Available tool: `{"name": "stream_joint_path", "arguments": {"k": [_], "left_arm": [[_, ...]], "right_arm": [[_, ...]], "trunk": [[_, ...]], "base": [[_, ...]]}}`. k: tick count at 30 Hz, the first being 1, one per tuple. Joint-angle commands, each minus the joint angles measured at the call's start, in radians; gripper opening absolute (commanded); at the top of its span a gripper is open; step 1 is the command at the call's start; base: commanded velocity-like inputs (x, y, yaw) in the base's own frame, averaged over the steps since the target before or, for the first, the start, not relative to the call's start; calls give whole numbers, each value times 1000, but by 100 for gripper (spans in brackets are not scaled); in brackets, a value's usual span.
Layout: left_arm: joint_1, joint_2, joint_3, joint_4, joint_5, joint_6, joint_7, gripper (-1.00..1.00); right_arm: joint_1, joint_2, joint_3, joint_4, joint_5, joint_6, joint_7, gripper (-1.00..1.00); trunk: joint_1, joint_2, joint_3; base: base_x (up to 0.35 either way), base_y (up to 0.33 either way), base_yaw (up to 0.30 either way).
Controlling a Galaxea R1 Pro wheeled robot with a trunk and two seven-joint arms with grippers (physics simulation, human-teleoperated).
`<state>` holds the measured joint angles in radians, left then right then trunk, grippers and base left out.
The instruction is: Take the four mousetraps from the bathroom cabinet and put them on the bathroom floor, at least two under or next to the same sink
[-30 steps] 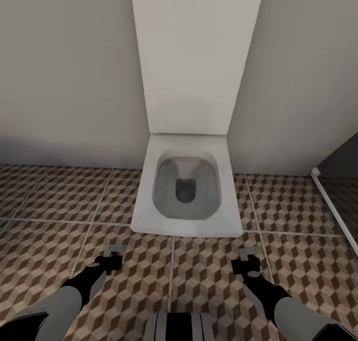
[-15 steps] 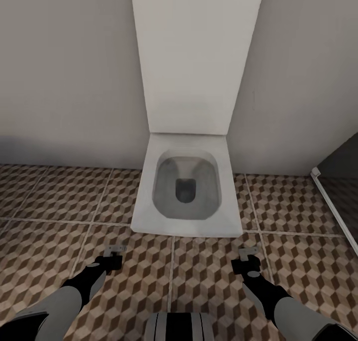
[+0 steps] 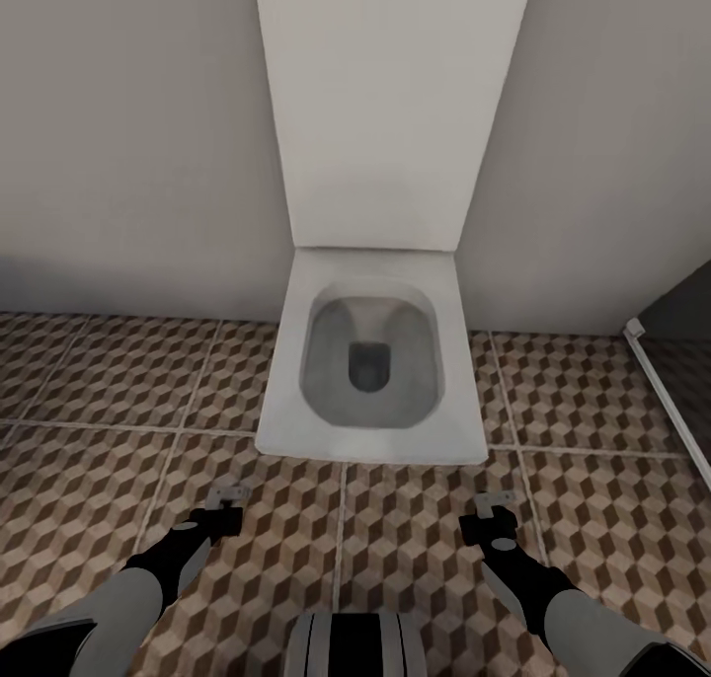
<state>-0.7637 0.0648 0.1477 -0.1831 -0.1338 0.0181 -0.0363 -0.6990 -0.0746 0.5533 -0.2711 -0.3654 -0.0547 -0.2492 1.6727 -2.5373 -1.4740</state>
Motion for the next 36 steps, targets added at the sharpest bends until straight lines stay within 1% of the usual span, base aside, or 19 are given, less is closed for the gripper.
{"name": "stream_joint_path", "arguments": {"k": [1,17,21,23,25,26,28,31,36], "left_arm": [[0,0,9,-1,-13,2,-4,-100],[0,-2,7,-2,-14,-5,6,-100],[0,-1,7,-15,-15,-9,7,-100],[0,-1,4,-19,-16,-25,7,-100],[0,0,2,-21,-17,-66,7,-100],[0,0,2,-20,-17,-100,7,-100],[0,1,3,-19,-17,-136,7,-100],[0,1,4,-19,-18,-149,6,-100],[0,1,4,-16,-19,-144,6,-100]], "right_arm": [[0,-1,8,0,-10,-4,-4,-100],[0,0,8,0,-9,-2,-4,-100],[0,2,8,0,-9,-2,-9,-100],[0,3,8,0,-8,-2,-12,-100],[0,3,8,-1,-8,-2,-13,-100],[0,4,8,-1,-8,-3,-14,-100],[0,4,9,-2,-7,-2,-14,-100],[0,5,9,-2,-7,-2,-14,-100],[0,5,10,-2,-7,-2,-15,-100]], "trunk": [[0,0,-5],[0,0,-5],[0,0,-5],[0,0,-5],[0,0,-5],[0,0,-5],[0,0,-5],[0,0,-5],[0,0,-5]], "base": [[0,0,0],[0,0,0],[0,0,0],[0,0,0],[0,0,0],[0,0,0],[0,0,0],[0,0,0],[0,0,0]]}}
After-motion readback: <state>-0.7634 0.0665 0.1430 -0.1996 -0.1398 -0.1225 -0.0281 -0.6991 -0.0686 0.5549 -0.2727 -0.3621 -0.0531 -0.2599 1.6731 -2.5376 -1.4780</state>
